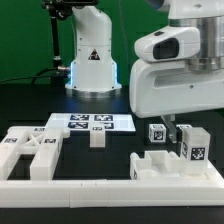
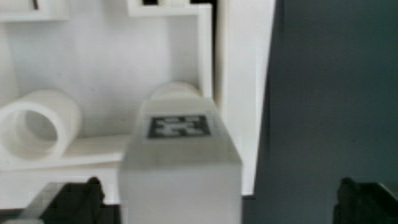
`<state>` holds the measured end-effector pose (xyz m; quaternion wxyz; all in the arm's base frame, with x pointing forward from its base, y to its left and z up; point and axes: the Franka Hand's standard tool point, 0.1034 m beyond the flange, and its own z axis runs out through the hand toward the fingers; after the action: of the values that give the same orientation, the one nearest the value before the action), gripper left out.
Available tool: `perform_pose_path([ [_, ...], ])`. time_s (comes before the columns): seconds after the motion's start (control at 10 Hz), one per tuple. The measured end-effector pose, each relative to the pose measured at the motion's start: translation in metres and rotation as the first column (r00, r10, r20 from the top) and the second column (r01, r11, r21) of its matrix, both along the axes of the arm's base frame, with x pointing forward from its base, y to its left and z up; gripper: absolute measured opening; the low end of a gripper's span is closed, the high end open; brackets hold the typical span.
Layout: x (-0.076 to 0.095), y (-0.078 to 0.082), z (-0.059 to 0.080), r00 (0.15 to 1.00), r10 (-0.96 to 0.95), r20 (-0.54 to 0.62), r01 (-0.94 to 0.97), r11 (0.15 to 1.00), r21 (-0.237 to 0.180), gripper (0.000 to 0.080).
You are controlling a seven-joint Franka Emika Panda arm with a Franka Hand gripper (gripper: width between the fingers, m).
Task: Assemble chair
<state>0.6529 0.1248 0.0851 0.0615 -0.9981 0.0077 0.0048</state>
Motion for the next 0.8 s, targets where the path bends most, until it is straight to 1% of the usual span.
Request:
perform_pose_path([
  [0.1,0.000,0.001,0.000,1.000,-0.004,0.002,0.004,1.000,0.000,0.0622],
  [0.2,0.000,0.001,0.000,0.998,-0.060,-0.006,0.060,0.998,0.003,0.0622],
  [0.3,0.000,0.002,-0.001,0.991,-0.132,-0.015,0.132,0.991,0.001,0.0449],
  [0.4,0.000,0.001,0.000,0.985,-0.173,-0.020,0.173,0.985,0.000,0.0449],
  [0.5,0.001,-0.001,0.000,0.970,-0.240,-0.026,0.240,0.971,-0.003,0.0300],
  [0.6,0.001,-0.002,0.000,0.961,-0.275,-0.029,0.275,0.961,-0.004,0.0300],
  [0.8,0.006,-0.009,-0.002,0.904,-0.428,-0.014,0.428,0.904,0.009,0.0299],
])
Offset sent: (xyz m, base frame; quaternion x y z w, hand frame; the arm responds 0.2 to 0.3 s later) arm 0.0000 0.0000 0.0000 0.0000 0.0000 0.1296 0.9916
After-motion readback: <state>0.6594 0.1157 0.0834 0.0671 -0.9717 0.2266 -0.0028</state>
